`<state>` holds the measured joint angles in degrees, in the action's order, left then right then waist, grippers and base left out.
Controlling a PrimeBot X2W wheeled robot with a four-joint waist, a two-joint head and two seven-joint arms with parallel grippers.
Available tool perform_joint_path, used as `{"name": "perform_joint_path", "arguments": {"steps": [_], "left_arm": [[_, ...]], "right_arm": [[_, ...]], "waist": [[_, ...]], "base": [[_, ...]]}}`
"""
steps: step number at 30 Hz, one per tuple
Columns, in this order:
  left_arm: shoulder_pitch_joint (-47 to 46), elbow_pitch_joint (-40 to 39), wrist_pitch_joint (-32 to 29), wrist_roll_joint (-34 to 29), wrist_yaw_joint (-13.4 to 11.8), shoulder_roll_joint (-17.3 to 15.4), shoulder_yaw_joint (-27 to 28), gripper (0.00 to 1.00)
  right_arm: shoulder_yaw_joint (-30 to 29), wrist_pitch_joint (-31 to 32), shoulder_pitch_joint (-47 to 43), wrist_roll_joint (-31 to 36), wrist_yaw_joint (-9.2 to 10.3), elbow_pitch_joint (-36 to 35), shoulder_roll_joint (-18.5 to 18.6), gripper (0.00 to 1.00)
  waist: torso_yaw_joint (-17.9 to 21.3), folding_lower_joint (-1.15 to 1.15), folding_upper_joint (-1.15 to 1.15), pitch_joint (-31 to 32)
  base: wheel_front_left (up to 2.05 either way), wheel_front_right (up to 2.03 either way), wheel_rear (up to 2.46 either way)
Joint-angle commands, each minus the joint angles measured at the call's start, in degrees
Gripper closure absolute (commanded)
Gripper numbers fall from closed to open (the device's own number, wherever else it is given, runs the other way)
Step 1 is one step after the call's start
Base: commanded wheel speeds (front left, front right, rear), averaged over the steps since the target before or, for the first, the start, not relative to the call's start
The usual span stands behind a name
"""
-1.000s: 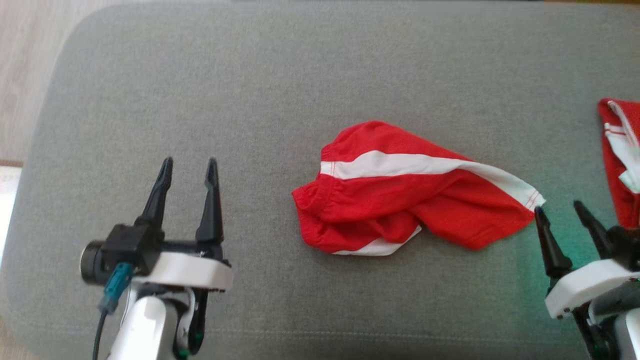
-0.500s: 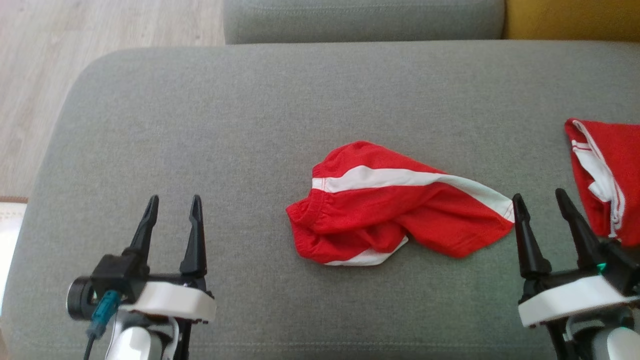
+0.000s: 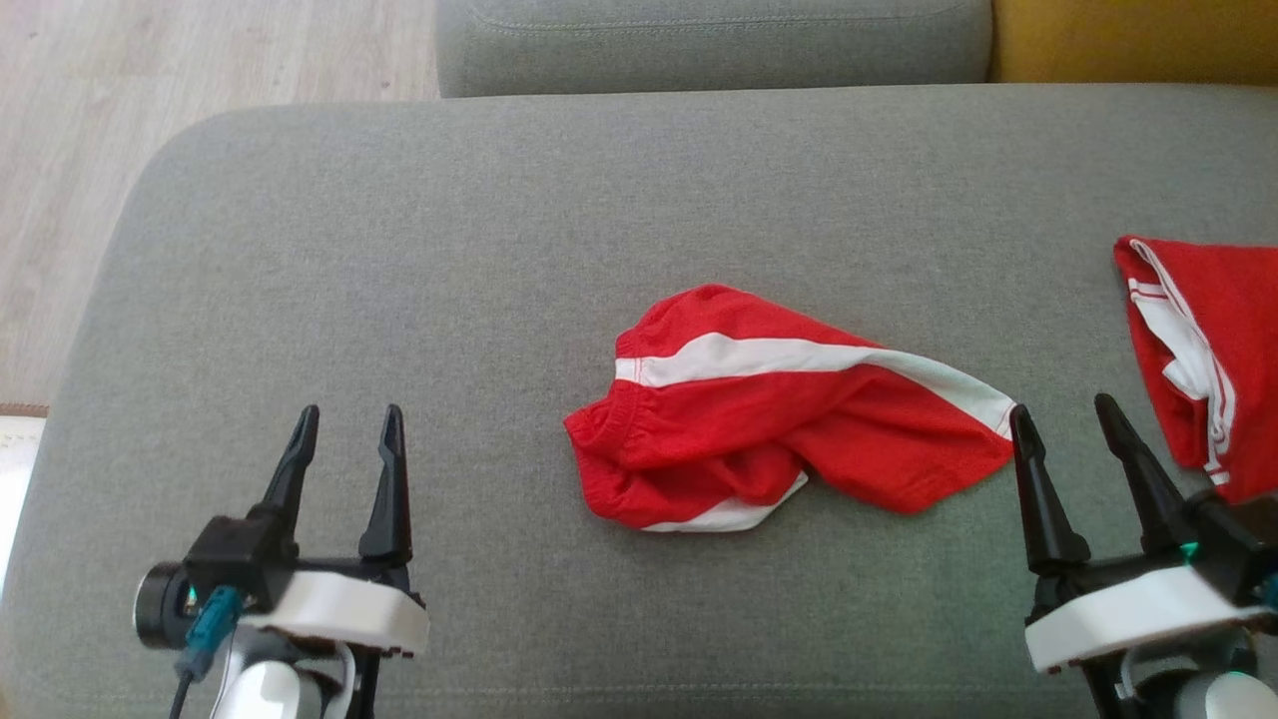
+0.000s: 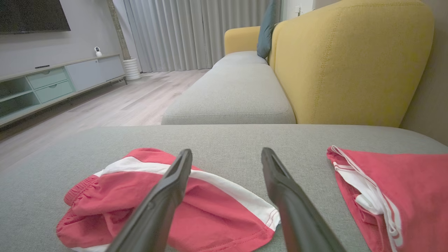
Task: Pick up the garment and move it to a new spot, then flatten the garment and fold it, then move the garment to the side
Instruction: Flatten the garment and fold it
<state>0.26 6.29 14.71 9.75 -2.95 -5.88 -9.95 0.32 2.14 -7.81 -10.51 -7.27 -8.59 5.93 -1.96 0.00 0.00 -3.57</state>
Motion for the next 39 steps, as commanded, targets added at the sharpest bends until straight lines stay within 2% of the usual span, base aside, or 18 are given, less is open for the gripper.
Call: {"name": "perform_joint_path", "arguments": {"steps": [1, 5, 8, 12, 16, 21, 27, 33, 34, 35, 36, 39], "left_arm": [[-2.0, -1.5, 0.3, 0.0, 0.3, -1.0, 2.1, 0.0], [-4.0, -1.2, -0.3, -0.9, 1.2, -0.9, 0.0, 0.0], [-8.0, -1.0, -2.6, -1.4, 3.1, -0.1, -3.3, 0.0], [-14.5, 1.1, -8.1, -1.3, 6.6, 1.2, -8.9, 0.0], [-20.2, 5.4, -14.8, 0.1, 8.4, 2.1, -13.6, 0.0], [-24.8, 11.8, -22.4, 2.7, 9.5, 2.5, -16.8, 0.0], [-27.7, 16.1, -26.1, 3.5, 9.7, 2.0, -17.5, 0.0], [-29.8, 18.5, -27.2, 3.4, 9.7, 1.1, -17.8, 0.0], [-30.1, 18.5, -27.3, 3.4, 9.8, 1.0, -18.0, 0.18], [-30.2, 18.5, -27.3, 3.5, 9.8, 0.9, -18.0, 0.66], [-30.4, 18.4, -27.3, 3.5, 9.8, 0.8, -18.1, 1.0], [-30.5, 17.5, -27.0, 3.3, 9.7, 0.5, -18.4, 1.0]], "right_arm": [[1.3, 0.1, 1.6, 0.0, -0.22, -2.3, 0.4, 0.0], [1.1, 0.4, 1.7, -0.1, -0.22, -2.4, 0.3, 0.0], [1.2, 0.7, 2.1, -0.2, -0.22, -2.3, 0.4, 0.0], [1.9, 1.2, 3.1, -0.5, -0.22, -2.1, 0.5, 0.0], [2.8, 1.2, 4.2, -1.0, -0.22, -1.4, 0.6, 0.0], [3.1, 0.9, 4.6, -1.5, -0.22, -0.1, 0.7, 0.0], [3.2, 0.2, 4.8, -2.0, -0.22, 0.7, 0.3, 0.0], [3.1, 0.0, 5.0, -2.3, -0.22, 1.6, 0.0, 0.0], [3.0, 0.1, 4.9, -2.3, -0.22, 1.9, -0.1, 0.0], [2.9, 0.2, 4.9, -2.4, -0.22, 2.1, 0.0, 0.0], [2.8, 0.2, 5.0, -2.4, -0.22, 2.5, 0.2, 0.0], [2.4, 1.2, 5.6, -2.9, -0.22, 4.7, 1.3, 0.0]], "waist": [[0.0, 0.0, 0.0, -0.1], [-0.1, 0.0, 0.0, -0.7], [0.1, 0.0, 0.0, -1.8], [1.4, 0.0, 0.0, -3.3], [3.5, 0.0, 0.0, -4.4], [6.1, 0.0, 0.0, -5.0], [8.0, 0.0, 0.0, -5.5], [9.0, 0.0, 0.0, -6.1], [9.1, 0.0, 0.0, -6.1], [9.1, 0.0, 0.0, -6.1], [9.1, 0.0, 0.0, -6.2], [8.8, 0.0, 0.0, -6.5]], "base": [[0.0, 0.0, 0.0], [0.0, 0.0, 0.0], [0.0, 0.0, 0.0], [0.0, 0.0, 0.0], [0.0, 0.0, 0.0], [0.0, 0.0, 0.0], [0.0, 0.0, 0.0], [0.0, 0.0, 0.0], [0.0, 0.0, 0.0], [0.0, 0.0, 0.0], [0.0, 0.0, 0.0], [0.0, 0.0, 0.0]]}}
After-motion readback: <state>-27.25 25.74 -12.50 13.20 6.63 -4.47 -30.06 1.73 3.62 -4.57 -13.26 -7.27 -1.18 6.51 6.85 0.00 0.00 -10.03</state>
